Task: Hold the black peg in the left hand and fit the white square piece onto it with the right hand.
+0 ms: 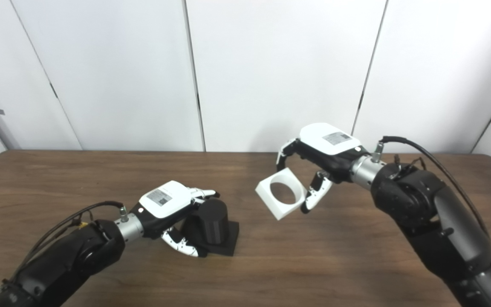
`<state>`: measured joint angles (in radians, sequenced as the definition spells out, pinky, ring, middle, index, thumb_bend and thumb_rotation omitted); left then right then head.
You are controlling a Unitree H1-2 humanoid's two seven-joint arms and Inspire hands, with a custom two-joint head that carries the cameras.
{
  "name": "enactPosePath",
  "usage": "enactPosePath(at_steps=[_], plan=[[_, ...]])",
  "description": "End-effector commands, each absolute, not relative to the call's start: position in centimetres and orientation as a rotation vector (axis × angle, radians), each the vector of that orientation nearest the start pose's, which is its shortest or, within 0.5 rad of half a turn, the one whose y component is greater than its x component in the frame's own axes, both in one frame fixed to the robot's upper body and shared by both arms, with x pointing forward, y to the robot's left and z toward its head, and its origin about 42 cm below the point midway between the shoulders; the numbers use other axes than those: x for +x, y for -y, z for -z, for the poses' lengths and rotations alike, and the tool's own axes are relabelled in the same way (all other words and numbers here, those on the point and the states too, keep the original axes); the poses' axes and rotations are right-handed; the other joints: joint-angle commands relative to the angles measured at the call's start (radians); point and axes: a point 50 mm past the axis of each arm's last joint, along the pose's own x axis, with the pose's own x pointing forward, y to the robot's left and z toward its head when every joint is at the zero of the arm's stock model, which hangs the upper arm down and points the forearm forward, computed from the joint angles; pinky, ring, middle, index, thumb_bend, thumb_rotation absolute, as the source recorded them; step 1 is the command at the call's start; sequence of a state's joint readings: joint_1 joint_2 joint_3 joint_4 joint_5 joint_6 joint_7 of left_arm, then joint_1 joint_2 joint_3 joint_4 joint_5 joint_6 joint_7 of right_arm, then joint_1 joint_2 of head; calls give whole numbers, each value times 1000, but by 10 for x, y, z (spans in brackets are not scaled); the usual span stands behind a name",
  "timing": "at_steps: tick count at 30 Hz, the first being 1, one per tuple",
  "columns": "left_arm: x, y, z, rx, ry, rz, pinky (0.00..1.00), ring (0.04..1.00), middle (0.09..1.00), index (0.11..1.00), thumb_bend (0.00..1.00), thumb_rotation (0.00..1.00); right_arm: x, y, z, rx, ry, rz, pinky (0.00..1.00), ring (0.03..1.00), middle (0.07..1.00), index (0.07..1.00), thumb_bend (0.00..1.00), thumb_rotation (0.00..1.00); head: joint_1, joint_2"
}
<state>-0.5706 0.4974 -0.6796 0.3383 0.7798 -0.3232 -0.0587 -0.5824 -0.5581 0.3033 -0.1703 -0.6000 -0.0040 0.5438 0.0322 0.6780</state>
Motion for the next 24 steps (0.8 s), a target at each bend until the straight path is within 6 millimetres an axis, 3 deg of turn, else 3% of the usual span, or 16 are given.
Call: enactPosePath(at_steps=[1,12,24], plan=[[386,-194,-109,1545,360,977,737,852,920,612,875,241,398,221,-341,-1370,553,-544,643,758,741,479,518,133,2,1],[385,-187,-107,1535,375,974,716,839,915,596,882,254,394,187,-332,-1271,563,-582,688,781,752,480,518,132,18,9],[385,-181,-107,1538,381,972,716,848,919,591,882,264,402,160,-320,-1204,568,-609,671,774,744,479,518,135,34,17]])
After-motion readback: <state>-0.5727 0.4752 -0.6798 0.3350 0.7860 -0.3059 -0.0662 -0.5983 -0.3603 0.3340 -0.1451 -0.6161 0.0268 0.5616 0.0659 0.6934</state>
